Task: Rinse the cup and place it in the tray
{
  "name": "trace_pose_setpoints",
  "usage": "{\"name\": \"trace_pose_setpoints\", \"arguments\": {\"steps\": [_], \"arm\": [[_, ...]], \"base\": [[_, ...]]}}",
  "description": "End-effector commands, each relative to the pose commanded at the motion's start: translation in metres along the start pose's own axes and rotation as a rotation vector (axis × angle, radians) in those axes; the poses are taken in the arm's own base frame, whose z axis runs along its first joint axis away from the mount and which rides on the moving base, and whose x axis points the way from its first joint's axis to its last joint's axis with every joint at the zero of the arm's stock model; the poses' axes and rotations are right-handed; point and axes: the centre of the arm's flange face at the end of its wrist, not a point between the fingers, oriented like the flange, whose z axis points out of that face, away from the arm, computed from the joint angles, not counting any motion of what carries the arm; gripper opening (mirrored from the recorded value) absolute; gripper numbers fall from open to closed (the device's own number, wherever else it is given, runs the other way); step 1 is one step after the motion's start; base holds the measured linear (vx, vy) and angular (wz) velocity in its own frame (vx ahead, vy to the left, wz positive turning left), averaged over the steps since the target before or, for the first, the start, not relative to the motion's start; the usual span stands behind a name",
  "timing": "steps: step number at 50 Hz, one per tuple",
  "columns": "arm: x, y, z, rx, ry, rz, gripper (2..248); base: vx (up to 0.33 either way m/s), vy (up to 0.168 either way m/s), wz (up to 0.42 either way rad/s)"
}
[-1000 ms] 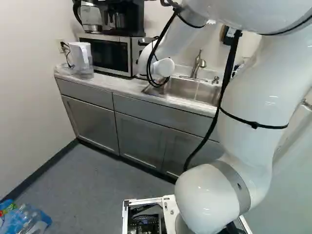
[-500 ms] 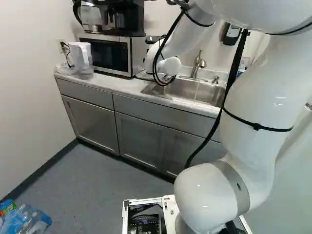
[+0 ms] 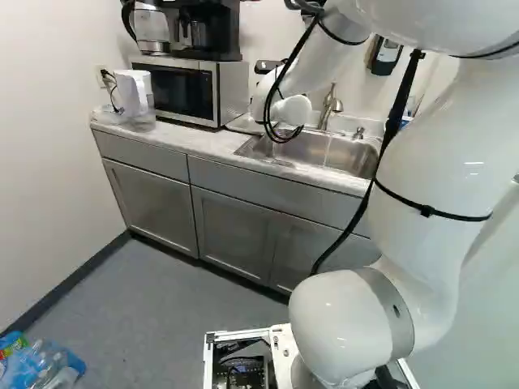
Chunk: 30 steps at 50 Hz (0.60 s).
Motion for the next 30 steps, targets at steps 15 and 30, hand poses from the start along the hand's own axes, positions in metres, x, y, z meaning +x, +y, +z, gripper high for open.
{"name": "trace_pose_setpoints", "arguments": {"steps": [15, 30], "arm": [[0.0, 0.023, -0.002, -0.042, 0.0, 0.005, 124], [-0.001, 0.045, -0.003, -0.084, -0.001, 0.01, 124]], "base": [[0.0, 0.0, 0.0], [0.0, 0.0, 0.0]]}}
